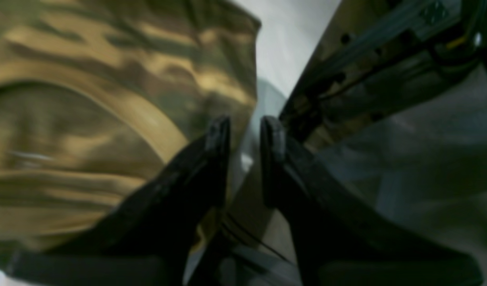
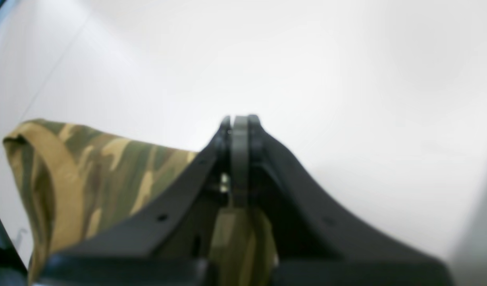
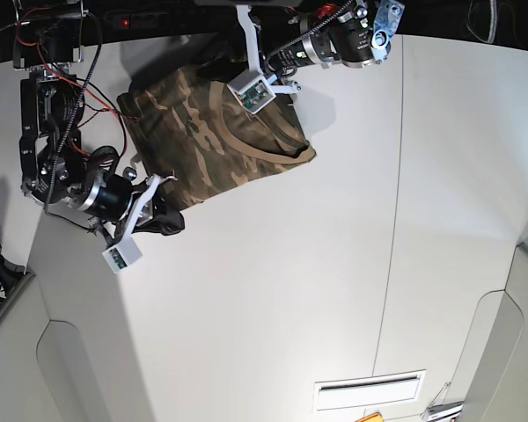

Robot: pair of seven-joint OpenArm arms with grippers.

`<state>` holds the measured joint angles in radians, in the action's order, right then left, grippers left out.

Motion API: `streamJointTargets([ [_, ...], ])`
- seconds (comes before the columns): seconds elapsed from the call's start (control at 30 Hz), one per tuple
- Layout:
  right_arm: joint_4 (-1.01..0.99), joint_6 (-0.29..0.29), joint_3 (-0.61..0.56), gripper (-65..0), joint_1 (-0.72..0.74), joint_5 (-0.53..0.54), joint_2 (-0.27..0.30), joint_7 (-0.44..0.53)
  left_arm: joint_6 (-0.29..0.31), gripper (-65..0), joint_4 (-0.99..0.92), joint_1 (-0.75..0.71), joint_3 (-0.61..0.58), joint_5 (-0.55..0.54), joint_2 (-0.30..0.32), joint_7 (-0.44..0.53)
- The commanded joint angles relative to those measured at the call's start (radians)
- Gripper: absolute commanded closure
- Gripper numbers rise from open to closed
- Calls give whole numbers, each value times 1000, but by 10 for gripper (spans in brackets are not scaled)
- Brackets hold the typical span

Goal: Fold the T-shirt properly
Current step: 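Grasp the folded bundle with both grippers and flip it over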

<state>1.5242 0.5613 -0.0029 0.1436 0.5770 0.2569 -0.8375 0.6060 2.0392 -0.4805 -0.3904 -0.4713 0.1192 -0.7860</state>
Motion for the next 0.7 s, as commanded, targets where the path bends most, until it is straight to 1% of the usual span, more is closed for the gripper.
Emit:
streamJointTargets([
  [0.0, -7, 5, -15, 0, 33, 16, 6, 23, -1, -143, -6, 18, -2, -11, 0, 19],
  [0.17, -76, 5, -111, 0, 64, 6, 6, 23, 0, -143, -145, 70, -2, -10, -3, 18],
  [0.23, -77, 18, -133, 0, 64, 6, 6, 23, 0, -143, -184, 82, -2, -10, -2, 10],
  [0.33, -77, 19, -138, 0, 64, 6, 6, 23, 0, -143, -209, 101, -1, -3, 4, -1],
  [0.4, -77, 19, -139, 0, 64, -2, 6, 23, 0, -144, -209, 112, -1, 6, 21, 0],
  [0.53, -77, 19, -138, 0, 63, -23, 7, 21, 0, -144, -210, 137, -1, 47, 79, 1],
  [0.67, -77, 18, -130, 0, 63, -24, 12, 14, 0, -144, -210, 169, -1, 51, 134, 5],
])
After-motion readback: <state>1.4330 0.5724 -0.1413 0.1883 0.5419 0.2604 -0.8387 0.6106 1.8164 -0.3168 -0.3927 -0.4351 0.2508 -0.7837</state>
